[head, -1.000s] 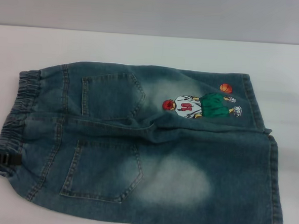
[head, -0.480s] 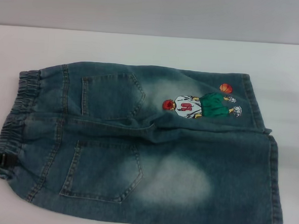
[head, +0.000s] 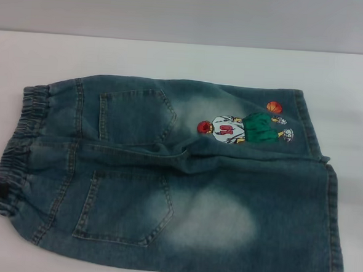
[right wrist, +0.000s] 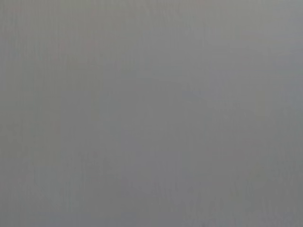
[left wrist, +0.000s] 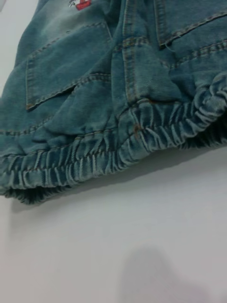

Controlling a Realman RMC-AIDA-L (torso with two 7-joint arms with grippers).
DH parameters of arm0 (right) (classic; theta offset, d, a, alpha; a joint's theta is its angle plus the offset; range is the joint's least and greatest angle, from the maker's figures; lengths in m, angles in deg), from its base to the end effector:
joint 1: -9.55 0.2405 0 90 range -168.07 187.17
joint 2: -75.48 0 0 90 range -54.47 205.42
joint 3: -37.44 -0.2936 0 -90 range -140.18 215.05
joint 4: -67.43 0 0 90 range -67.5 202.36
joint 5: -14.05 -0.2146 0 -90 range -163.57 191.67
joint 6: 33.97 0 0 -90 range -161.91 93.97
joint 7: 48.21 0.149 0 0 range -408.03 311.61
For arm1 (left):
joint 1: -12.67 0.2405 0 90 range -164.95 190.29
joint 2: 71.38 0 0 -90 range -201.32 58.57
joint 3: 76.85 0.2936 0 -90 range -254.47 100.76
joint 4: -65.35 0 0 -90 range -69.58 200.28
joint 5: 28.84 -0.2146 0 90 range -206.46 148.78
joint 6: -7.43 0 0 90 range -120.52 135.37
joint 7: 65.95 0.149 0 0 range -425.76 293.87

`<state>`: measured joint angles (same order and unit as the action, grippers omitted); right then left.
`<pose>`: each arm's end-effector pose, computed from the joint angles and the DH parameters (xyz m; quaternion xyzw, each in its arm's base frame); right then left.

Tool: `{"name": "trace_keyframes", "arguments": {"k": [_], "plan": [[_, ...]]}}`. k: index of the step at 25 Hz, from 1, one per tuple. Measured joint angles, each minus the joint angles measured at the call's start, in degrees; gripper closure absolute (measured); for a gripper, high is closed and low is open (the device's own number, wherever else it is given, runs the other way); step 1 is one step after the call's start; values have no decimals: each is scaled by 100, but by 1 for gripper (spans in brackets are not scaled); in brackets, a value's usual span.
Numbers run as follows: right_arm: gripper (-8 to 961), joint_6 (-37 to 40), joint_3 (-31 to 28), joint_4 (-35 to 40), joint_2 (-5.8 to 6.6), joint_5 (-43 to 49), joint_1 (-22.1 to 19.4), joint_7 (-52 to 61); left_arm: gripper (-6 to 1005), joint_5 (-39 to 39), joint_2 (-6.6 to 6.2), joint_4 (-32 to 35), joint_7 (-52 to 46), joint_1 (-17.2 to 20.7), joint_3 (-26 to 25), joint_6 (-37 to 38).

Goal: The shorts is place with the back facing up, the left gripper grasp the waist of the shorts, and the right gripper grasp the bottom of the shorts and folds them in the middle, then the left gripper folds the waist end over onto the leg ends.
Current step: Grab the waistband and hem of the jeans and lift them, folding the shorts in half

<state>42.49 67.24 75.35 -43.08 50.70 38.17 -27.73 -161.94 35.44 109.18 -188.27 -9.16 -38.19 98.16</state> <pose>0.3694 0.3717 0.0658 -0.5578 0.1963 0.3951 0.7030 -0.4084 0.3048 0.0809 -0.7974 -0.5806 -0.0567 0.1545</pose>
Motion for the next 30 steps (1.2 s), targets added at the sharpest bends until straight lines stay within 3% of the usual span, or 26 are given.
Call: {"name": "trace_keyframes", "arguments": {"k": [8,15,16,17,18,22,30], "plan": [[302,-3,-10,83,8,0,41,161,799,21,66,11,-73,-193,-233,-9],[302,-275,256,631,49,207,64,2178,938,-3,122,12,-52,-305,-223,29],[302,-287,326,723,78,310,63,2522,947,-3,122,12,-52,-305,-223,29],[302,-290,474,920,181,680,63,3439,956,-5,128,12,-57,-316,-216,36],[302,-290,474,920,181,680,63,3439,955,-6,135,11,-57,-319,-235,34],[302,-114,676,1578,423,1749,102,5394,956,1,178,-11,-42,-321,-237,11],[302,1071,680,3489,615,4037,376,8249,955,19,240,8,-13,-338,-257,-4]]}}
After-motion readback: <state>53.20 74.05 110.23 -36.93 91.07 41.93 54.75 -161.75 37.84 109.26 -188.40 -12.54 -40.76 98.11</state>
